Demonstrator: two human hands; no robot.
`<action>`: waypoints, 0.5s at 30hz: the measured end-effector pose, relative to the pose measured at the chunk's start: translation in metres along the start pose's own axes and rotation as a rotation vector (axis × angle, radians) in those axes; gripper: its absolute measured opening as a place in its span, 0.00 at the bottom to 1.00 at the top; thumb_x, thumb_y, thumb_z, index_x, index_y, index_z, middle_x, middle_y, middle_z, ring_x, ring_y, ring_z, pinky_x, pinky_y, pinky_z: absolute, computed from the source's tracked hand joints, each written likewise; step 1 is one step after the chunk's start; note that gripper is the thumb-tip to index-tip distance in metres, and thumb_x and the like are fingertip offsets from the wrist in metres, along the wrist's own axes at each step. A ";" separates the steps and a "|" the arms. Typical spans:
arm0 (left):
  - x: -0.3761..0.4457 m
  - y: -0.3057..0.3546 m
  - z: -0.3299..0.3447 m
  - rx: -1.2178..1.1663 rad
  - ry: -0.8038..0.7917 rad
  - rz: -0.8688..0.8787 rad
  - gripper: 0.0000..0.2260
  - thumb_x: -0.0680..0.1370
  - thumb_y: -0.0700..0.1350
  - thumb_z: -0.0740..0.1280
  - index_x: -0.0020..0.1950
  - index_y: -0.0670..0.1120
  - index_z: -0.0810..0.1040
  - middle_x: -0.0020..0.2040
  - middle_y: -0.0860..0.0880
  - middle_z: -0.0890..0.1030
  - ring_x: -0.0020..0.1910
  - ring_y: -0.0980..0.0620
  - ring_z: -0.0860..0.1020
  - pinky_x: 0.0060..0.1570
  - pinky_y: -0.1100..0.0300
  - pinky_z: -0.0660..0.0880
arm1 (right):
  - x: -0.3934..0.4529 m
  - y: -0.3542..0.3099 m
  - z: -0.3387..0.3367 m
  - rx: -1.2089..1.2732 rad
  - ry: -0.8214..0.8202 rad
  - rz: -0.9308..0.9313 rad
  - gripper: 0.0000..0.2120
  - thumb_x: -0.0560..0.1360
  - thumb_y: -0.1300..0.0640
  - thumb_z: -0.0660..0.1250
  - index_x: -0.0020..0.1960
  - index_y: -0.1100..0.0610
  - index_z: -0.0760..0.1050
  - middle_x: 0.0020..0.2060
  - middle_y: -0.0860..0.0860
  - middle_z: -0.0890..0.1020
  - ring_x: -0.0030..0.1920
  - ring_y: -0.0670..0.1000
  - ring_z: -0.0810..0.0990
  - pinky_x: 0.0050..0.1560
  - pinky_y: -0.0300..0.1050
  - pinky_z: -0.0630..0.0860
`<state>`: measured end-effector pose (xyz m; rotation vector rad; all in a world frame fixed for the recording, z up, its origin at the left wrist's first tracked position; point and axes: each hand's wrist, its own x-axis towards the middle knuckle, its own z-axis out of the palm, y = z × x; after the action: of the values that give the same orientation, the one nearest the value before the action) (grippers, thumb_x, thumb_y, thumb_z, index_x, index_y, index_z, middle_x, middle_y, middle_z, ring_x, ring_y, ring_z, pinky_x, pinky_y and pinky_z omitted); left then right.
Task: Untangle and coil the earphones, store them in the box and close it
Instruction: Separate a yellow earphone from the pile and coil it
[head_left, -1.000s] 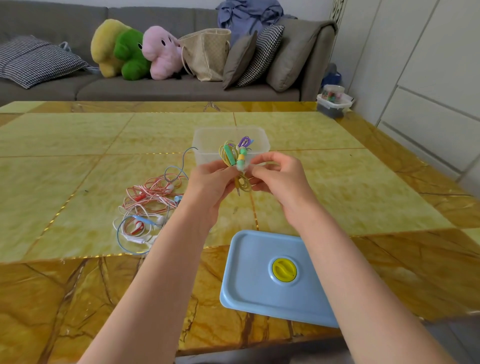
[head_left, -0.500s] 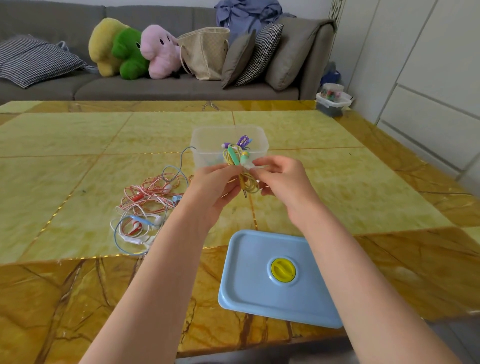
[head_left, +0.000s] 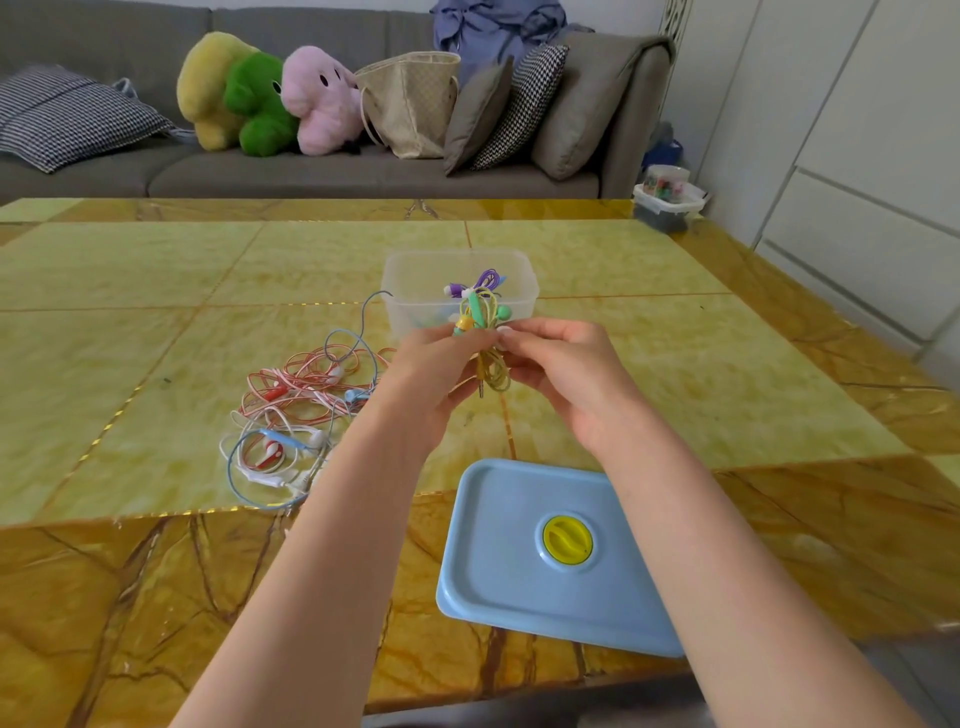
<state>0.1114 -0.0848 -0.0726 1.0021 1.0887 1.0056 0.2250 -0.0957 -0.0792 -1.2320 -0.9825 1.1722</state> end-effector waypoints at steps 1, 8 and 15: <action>0.000 -0.001 0.000 0.004 0.001 0.022 0.05 0.76 0.38 0.66 0.44 0.47 0.78 0.34 0.53 0.79 0.36 0.57 0.76 0.42 0.65 0.70 | 0.000 0.000 0.000 0.003 -0.009 0.003 0.05 0.75 0.67 0.65 0.42 0.61 0.78 0.35 0.54 0.80 0.34 0.47 0.77 0.35 0.34 0.75; 0.003 -0.004 0.003 -0.038 0.022 0.091 0.05 0.76 0.35 0.65 0.44 0.43 0.79 0.30 0.52 0.79 0.27 0.62 0.77 0.35 0.72 0.75 | 0.003 0.001 0.002 -0.024 -0.010 -0.002 0.06 0.76 0.68 0.63 0.47 0.67 0.78 0.35 0.55 0.79 0.33 0.48 0.77 0.34 0.33 0.75; 0.012 0.001 -0.001 -0.087 0.242 0.158 0.11 0.74 0.35 0.68 0.56 0.41 0.76 0.43 0.48 0.78 0.38 0.56 0.75 0.47 0.65 0.73 | 0.009 0.003 0.007 -0.087 0.086 0.016 0.08 0.77 0.63 0.63 0.41 0.55 0.75 0.40 0.54 0.78 0.38 0.50 0.74 0.39 0.41 0.72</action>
<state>0.1121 -0.0730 -0.0745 0.9229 1.1645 1.3187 0.2191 -0.0855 -0.0817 -1.3508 -0.9691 1.0891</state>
